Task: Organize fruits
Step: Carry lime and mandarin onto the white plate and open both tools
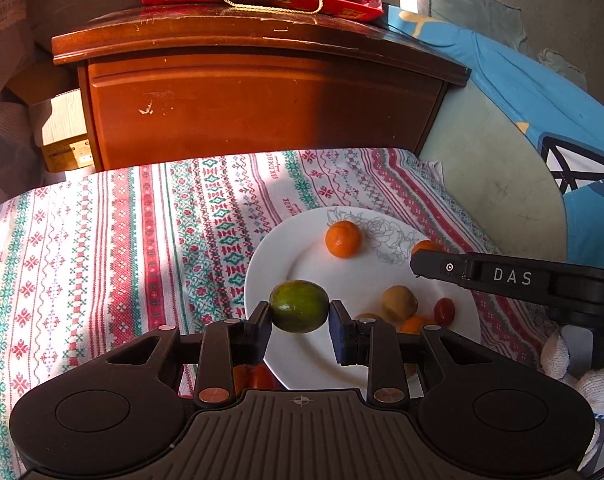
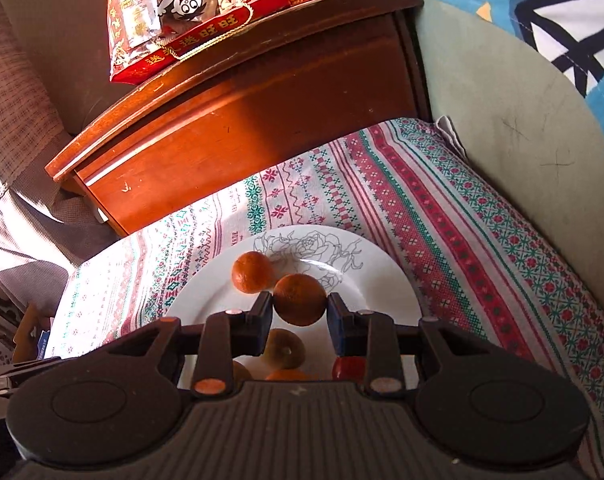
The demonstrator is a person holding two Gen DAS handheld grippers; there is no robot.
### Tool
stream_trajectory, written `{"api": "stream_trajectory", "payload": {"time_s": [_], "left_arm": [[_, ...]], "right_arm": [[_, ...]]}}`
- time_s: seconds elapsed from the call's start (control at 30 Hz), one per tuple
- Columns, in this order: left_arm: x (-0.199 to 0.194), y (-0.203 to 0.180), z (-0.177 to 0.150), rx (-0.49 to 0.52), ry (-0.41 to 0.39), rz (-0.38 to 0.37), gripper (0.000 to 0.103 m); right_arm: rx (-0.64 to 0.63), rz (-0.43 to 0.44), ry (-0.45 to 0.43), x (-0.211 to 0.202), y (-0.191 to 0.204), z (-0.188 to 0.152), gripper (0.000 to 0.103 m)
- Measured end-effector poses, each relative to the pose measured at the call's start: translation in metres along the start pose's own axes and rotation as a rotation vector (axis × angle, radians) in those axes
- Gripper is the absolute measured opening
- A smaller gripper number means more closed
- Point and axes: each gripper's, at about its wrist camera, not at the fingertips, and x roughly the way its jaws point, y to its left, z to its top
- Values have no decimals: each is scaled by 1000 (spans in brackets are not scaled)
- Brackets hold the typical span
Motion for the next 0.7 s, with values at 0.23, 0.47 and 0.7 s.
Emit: {"api": "stream_trajectory", "payload": {"time_s": [0.23,0.47,0.7], "left_arm": [[6,-5,-1,-9,4,0,30],[-16,-7,12,-8,-64,0,36],[-46,-1,19,-20,-123,27,44]], "right_arm": [[16,-3,1,1,0,1,33],[8,34,-42,-13,11,9,33],[-34,54,-53,-28,27,7,37]]}}
